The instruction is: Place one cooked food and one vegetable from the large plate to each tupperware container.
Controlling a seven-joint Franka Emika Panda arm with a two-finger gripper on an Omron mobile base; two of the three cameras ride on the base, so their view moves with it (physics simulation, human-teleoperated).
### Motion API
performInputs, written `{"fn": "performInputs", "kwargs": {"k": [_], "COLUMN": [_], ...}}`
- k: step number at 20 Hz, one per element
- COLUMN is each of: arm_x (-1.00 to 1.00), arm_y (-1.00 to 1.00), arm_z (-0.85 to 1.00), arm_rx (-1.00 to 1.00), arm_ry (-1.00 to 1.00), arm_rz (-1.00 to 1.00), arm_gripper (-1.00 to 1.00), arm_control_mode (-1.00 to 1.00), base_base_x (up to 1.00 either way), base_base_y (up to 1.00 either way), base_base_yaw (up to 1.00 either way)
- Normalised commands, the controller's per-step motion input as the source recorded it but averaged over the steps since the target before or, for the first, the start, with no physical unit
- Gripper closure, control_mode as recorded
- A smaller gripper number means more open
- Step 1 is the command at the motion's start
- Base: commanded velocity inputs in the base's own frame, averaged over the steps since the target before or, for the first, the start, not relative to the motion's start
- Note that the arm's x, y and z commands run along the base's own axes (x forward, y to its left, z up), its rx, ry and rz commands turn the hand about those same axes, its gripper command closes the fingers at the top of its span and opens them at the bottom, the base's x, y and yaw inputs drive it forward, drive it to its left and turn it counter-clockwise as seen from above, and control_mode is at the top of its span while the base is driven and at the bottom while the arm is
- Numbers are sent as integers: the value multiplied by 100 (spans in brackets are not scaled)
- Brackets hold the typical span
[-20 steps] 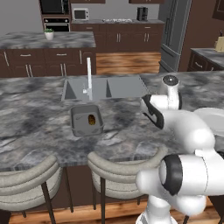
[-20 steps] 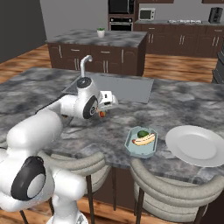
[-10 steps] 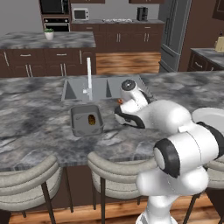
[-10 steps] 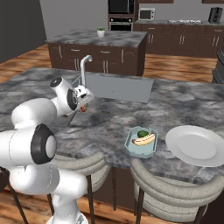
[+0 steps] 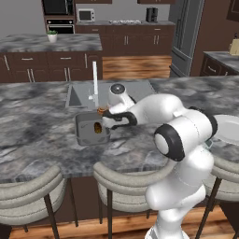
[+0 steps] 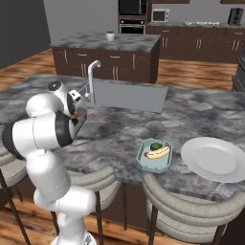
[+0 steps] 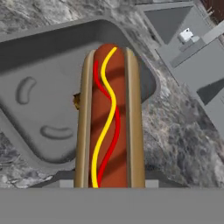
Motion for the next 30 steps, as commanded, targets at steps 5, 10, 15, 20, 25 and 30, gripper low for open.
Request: {"fn": "performInputs", "kwargs": {"k": [5,10,15,20,25,30], "arm_x": [71,66,58,-3,-49,-81], "arm_y": [100,93,1,-65,-84,-100], "arm_z": [-75,-76,-30,15,34,63], "arm_rx": [-7,-18,-12,7,17,23], "arm_ry": [23,29,15,-11,-26,-37], "arm_rz": [30,18,0,0,0,-3], "arm_gripper": [100,100,-100,-100,-100,-100], "arm_control_mode": [-100,-100,-100,-100,-100,-100], "base_base_x": [0,0,0,0,0,0], "base_base_y": [0,0,0,0,0,0], "base_base_yaw": [0,0,0,0,0,0]}}
